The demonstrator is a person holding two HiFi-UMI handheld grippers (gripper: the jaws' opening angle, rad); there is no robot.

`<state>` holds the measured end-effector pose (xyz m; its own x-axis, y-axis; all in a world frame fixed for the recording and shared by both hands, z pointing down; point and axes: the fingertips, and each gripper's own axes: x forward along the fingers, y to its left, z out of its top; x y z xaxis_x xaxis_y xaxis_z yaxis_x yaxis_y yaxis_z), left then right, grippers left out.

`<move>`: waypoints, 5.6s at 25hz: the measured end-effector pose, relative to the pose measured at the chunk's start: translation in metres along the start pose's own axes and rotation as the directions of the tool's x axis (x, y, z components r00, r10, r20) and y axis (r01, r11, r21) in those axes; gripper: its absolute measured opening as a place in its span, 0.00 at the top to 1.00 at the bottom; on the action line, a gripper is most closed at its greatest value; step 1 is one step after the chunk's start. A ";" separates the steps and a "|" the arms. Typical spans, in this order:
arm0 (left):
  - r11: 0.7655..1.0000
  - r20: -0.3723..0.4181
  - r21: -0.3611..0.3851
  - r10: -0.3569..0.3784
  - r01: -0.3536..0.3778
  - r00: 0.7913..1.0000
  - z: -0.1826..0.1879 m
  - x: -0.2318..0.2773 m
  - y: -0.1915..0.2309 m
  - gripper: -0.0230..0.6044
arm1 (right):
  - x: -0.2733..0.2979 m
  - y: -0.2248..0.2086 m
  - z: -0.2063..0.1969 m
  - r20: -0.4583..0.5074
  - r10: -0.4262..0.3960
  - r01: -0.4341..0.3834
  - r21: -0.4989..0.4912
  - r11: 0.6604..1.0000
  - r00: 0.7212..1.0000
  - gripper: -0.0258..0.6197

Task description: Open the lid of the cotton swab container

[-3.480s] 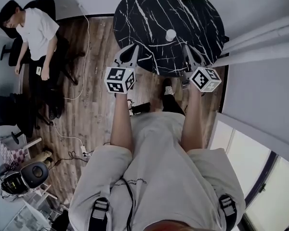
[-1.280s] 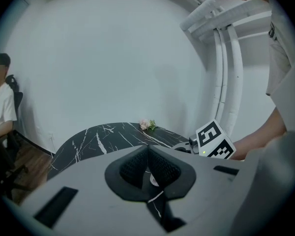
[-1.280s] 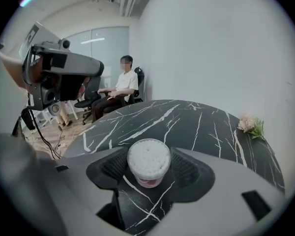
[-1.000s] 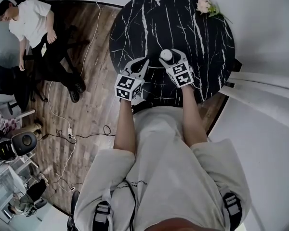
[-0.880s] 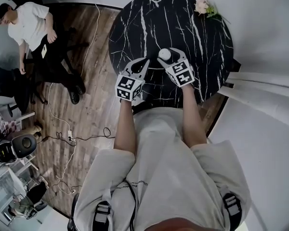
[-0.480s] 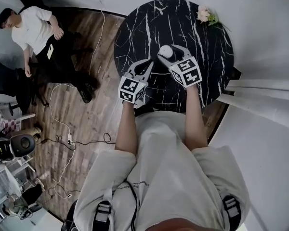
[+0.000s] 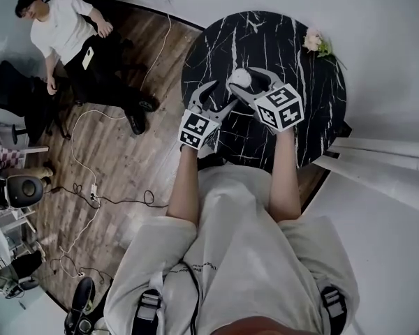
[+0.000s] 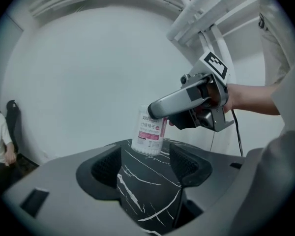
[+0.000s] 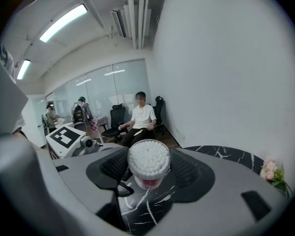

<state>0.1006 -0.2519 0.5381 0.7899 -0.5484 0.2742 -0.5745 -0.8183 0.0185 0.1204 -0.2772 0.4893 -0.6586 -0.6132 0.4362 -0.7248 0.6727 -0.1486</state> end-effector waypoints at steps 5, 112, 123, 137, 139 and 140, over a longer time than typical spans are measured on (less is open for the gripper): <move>0.999 -0.010 0.030 0.027 -0.027 1.000 -0.003 -0.004 0.002 0.47 | 0.011 0.035 0.000 -0.065 0.114 -0.116 -0.030 0.993 0.991 0.51; 1.000 0.107 -0.002 0.030 -0.030 0.994 0.009 -0.055 0.022 0.54 | 0.046 0.116 0.039 0.088 0.344 -0.334 -0.109 0.936 0.935 0.50; 1.000 0.111 0.006 0.028 -0.029 0.993 0.019 -0.051 0.008 0.54 | 0.027 0.111 0.043 0.104 0.312 -0.296 -0.146 0.944 0.944 0.50; 1.000 0.088 0.022 0.017 -0.019 0.996 0.016 -0.046 0.005 0.54 | -0.001 0.073 0.084 0.268 0.149 -0.104 -0.178 0.979 0.952 0.51; 0.999 0.084 0.031 0.005 -0.007 0.996 0.017 -0.044 0.004 0.54 | -0.005 0.062 0.087 0.293 0.112 -0.061 -0.175 0.983 0.950 0.51; 0.999 0.080 0.038 -0.002 -0.001 0.997 0.017 -0.043 0.003 0.54 | -0.007 0.055 0.088 0.306 0.092 -0.043 -0.162 0.986 0.947 0.51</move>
<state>0.0687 -0.2340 0.5100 0.8057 -0.5588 0.1962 -0.5669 -0.8236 -0.0179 0.0667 -0.2722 0.4000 -0.7524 -0.6462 0.1277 -0.6534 0.7567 -0.0212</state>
